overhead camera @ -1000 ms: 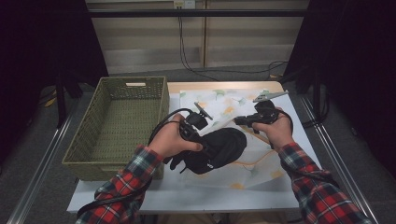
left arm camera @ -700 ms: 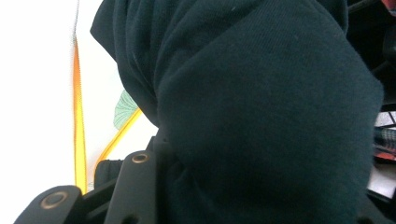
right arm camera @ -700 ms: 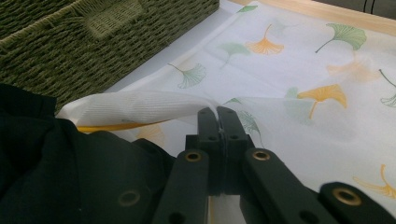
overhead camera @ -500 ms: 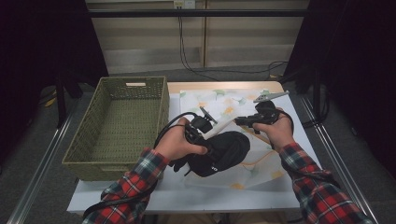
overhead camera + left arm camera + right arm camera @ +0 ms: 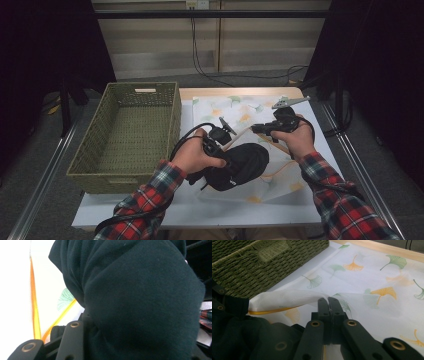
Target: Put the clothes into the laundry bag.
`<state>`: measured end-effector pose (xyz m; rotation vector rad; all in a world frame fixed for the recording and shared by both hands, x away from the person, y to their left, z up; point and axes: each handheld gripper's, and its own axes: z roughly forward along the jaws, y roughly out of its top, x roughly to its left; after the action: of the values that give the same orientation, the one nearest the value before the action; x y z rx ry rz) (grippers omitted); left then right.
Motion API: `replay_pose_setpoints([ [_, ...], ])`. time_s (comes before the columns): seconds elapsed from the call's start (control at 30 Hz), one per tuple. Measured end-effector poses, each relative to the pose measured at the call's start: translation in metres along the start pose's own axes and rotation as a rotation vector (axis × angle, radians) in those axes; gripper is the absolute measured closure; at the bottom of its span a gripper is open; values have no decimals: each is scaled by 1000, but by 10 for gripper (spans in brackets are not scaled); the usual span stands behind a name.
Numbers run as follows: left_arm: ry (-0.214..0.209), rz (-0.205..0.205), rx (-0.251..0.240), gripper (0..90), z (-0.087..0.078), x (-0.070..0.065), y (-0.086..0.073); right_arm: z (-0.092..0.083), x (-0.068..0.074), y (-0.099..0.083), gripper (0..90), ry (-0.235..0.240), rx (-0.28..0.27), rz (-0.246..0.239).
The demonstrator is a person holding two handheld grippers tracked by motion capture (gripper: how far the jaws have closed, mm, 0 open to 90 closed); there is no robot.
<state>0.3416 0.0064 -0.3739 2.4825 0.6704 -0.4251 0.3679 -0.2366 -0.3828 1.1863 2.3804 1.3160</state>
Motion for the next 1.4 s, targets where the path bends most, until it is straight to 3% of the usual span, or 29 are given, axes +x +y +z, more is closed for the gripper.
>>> replay_pose_setpoints([
  [0.3, -19, 18, 4, 575, 0, -6, 6, 0, 1, 0, 900, 3, 0, 0],
  [0.83, -44, -10, -15, 574, 12, -11, 10, 1, 3, 0, 900, 9, -2, 2],
  [1.2, -21, -66, -29, 573, 22, -4, 9, 0, 3, -1, 900, 12, -2, 0],
  [1.4, 20, -98, -38, 573, 28, -2, 10, 2, 4, -1, 900, 9, 2, 1],
])
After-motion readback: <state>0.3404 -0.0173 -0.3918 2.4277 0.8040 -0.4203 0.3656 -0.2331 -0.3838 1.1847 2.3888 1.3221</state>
